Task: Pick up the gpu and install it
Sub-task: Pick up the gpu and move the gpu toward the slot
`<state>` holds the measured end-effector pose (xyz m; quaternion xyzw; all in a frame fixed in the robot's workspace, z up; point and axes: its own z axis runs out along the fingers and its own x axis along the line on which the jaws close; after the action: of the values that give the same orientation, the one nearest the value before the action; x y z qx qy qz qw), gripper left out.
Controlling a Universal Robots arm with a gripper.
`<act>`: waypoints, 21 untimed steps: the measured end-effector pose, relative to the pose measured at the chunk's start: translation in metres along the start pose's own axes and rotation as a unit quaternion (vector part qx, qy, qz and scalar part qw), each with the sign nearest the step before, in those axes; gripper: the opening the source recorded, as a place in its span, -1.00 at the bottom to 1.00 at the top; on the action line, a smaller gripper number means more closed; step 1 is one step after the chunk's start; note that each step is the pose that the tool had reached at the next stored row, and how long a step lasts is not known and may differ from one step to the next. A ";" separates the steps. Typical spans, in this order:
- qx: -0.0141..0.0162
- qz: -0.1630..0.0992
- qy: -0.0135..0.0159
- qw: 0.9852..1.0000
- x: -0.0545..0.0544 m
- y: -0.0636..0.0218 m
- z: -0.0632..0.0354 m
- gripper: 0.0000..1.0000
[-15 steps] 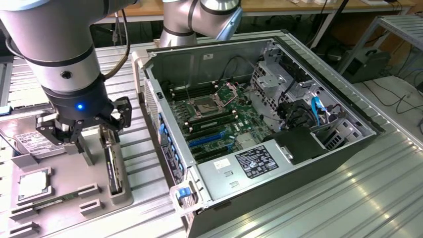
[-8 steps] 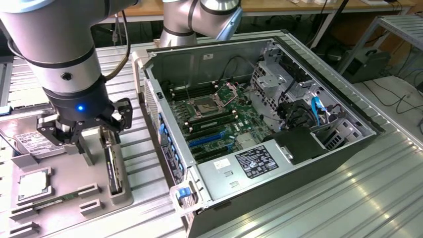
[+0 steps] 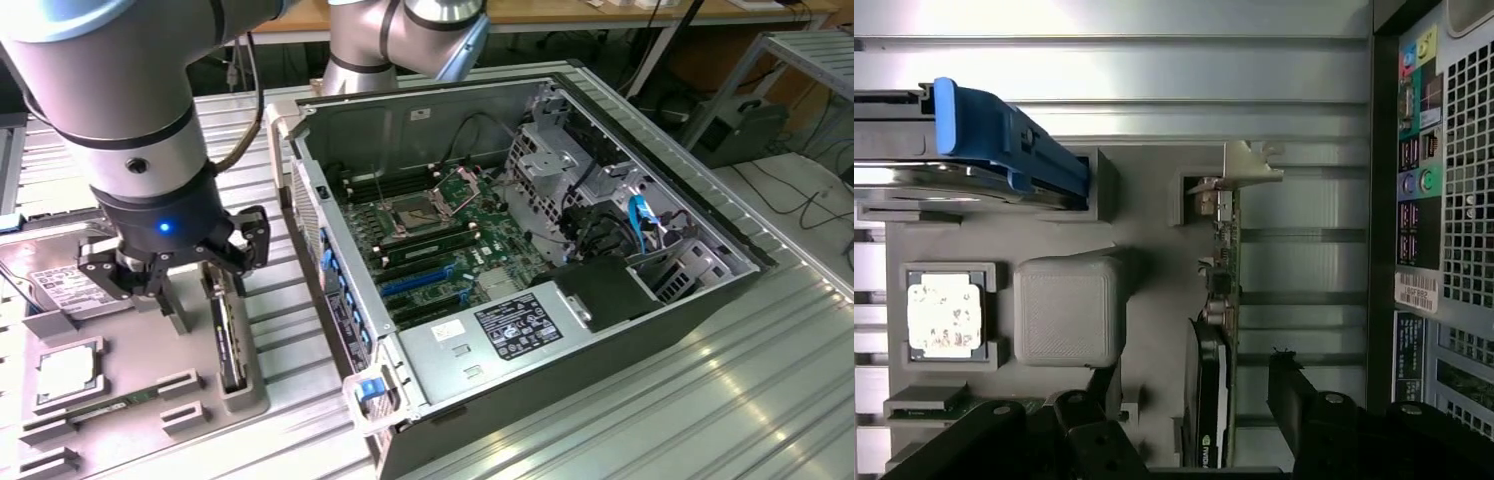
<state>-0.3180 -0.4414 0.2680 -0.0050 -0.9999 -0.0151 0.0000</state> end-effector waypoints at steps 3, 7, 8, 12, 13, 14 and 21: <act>0.000 0.009 0.000 1.000 0.000 -0.0001 0.0029 0.40; 0.000 0.016 0.000 1.000 0.000 -0.0003 0.0082 0.40; 0.000 0.017 -0.001 1.000 0.000 -0.0005 0.0099 0.40; 0.000 0.021 -0.001 1.000 -0.001 -0.0012 0.0170 0.40; 0.000 0.022 -0.001 1.000 -0.001 -0.0013 0.0189 0.40; 0.000 0.023 -0.001 1.000 -0.001 -0.0013 0.0207 0.40; 0.000 0.027 -0.001 1.000 -0.002 -0.0017 0.0314 0.40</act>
<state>-0.3160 -0.4422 0.2366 -0.0318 -0.9994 -0.0151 -0.0004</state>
